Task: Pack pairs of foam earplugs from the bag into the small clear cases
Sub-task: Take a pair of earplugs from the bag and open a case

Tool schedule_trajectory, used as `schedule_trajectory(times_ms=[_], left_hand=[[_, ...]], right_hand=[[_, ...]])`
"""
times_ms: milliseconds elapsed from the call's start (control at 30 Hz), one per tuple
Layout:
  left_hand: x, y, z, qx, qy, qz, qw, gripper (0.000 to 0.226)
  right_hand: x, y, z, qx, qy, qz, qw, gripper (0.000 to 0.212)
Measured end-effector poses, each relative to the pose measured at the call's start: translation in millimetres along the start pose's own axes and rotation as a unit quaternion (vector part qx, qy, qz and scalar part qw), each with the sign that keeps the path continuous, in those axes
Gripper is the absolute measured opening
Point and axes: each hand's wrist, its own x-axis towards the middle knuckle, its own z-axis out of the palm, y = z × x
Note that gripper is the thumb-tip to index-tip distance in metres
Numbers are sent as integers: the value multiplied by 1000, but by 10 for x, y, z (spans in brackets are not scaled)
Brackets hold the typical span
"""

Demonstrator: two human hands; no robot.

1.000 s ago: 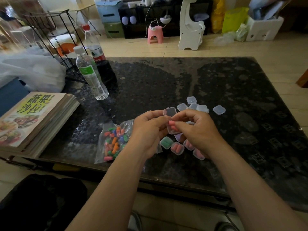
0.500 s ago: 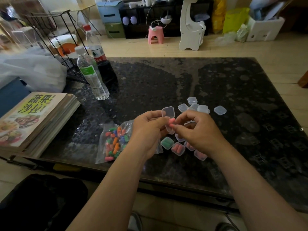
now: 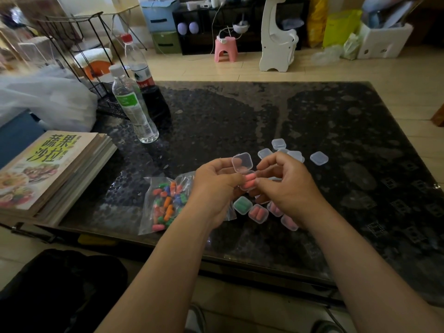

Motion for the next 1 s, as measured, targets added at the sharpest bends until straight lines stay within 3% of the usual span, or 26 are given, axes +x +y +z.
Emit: schedule_trajectory(times_ms=[233,467,633,800,900,1000], left_hand=[[18,-27,-6,41,-20,9,999,36],[-43,15,21,60,-32,8,998,20],[-83,65,58,33,-27,-32,999,37],[-67,30,18,6,-48,-28,998,26],[-34,26,-2,-9,-44,-20,999,19],[-21,17,-16,-6,-30,-21,999,28]], right_hand=[[25,6,9,43,-3,56,998,15],[32,-1,-1,64,19,89,994,12],[26,3,7,59,24,97,993,13],[13,-21,9,80,21,102,991,7],[42,-51,23,99,36,135,985,21],[76,-64,29,125,44,165,977,24]])
